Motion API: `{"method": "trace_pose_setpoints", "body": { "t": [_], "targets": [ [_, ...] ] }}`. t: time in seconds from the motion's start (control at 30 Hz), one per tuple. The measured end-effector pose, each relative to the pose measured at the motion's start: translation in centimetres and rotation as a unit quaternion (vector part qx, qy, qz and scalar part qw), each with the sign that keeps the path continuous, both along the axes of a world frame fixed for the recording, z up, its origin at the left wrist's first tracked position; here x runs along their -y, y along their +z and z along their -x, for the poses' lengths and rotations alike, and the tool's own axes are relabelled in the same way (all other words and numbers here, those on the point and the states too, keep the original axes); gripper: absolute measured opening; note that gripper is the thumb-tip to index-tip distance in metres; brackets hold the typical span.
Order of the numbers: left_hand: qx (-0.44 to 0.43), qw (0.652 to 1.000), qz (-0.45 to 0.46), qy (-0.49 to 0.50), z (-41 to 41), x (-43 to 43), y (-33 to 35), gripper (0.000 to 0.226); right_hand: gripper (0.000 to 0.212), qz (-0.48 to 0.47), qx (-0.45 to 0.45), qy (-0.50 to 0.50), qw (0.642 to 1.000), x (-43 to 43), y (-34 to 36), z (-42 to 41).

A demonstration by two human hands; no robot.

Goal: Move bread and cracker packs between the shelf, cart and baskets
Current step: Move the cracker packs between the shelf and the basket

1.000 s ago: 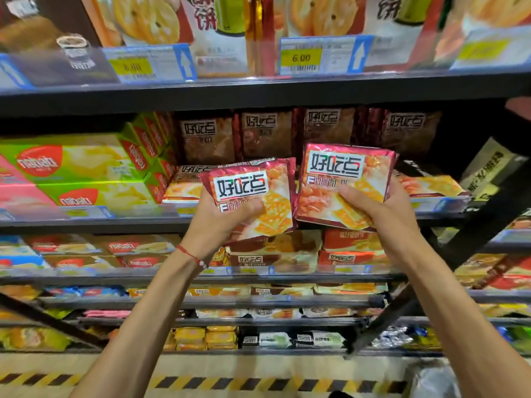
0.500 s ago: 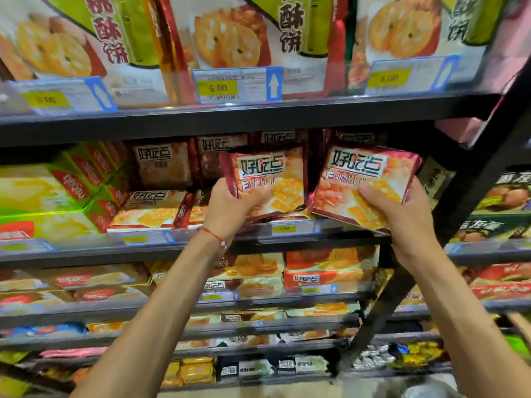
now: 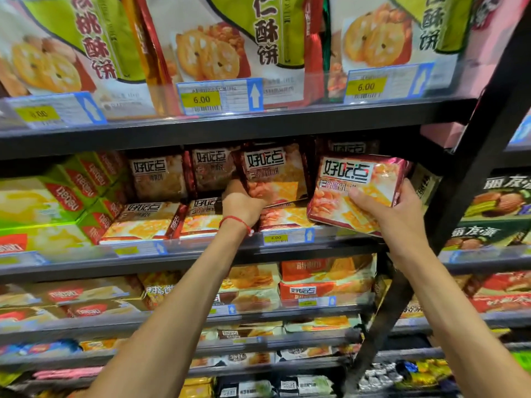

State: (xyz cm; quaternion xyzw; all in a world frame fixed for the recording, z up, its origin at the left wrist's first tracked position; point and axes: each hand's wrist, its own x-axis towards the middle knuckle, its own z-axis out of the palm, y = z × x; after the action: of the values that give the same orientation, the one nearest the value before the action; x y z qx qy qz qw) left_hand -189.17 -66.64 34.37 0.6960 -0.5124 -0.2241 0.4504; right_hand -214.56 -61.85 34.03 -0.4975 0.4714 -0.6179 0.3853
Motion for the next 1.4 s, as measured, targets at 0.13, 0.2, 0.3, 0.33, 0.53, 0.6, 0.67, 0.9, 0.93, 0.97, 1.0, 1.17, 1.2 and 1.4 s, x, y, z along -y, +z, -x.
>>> {"method": "trace_pose_setpoints", "body": {
  "t": [0.13,0.2,0.3,0.33,0.53,0.6,0.67,0.9,0.93,0.97,1.0,1.17,1.2,1.4],
  "targets": [
    [0.039,0.997,-0.057,-0.032,0.2,1.0,-0.4,0.069,0.055,-0.002,-0.020,0.008,1.000,0.7,0.0,0.1],
    [0.042,0.997,-0.070,-0.011,0.2,1.4,0.0,0.070,0.055,-0.003,-0.020,0.008,1.000,0.9,-0.1,0.3],
    [0.035,0.996,-0.084,0.009,0.9,2.7,0.6,0.066,0.057,-0.008,-0.024,0.000,1.000,1.6,0.0,0.4],
    [0.034,0.996,-0.087,0.014,1.3,3.0,0.7,0.065,0.058,-0.010,-0.027,-0.003,1.000,1.9,0.0,0.5],
    [0.102,0.989,-0.103,0.022,2.1,3.3,0.6,0.052,0.067,-0.026,-0.054,-0.022,0.998,2.7,0.0,0.8],
    [0.135,0.984,-0.113,0.004,2.3,2.7,0.8,0.042,0.067,-0.032,-0.053,-0.021,0.998,2.7,0.0,1.0],
    [0.161,0.982,-0.102,-0.001,2.7,1.7,0.8,0.039,0.065,-0.040,-0.043,-0.007,0.998,2.6,-0.1,1.1],
    [-0.097,0.980,0.024,-0.173,5.5,-2.3,0.4,0.055,0.058,-0.066,0.024,0.044,0.997,2.3,-0.2,1.9],
    [-0.136,0.969,0.007,-0.208,6.2,-2.8,0.3,0.055,0.058,-0.070,0.041,0.050,0.995,2.2,-0.2,1.9],
    [-0.138,0.966,0.007,-0.220,6.9,-2.9,-0.1,0.051,0.059,-0.071,0.057,0.051,0.995,2.2,-0.2,1.8],
    [-0.128,0.969,0.024,-0.210,7.5,-3.1,-0.4,0.048,0.061,-0.069,0.064,0.044,0.995,2.1,-0.3,1.7],
    [-0.156,0.980,0.088,-0.086,9.8,-2.6,-1.1,0.056,0.044,-0.018,-0.154,-0.041,0.987,1.7,-0.5,0.9],
    [-0.160,0.980,0.096,-0.069,10.2,-2.5,-1.1,0.057,0.044,-0.024,-0.205,-0.046,0.977,1.8,-0.5,0.8],
    [-0.036,0.993,0.085,-0.077,11.2,-1.5,0.0,0.033,0.047,-0.051,-0.203,-0.105,0.972,4.1,0.4,1.0]
  ]
}}
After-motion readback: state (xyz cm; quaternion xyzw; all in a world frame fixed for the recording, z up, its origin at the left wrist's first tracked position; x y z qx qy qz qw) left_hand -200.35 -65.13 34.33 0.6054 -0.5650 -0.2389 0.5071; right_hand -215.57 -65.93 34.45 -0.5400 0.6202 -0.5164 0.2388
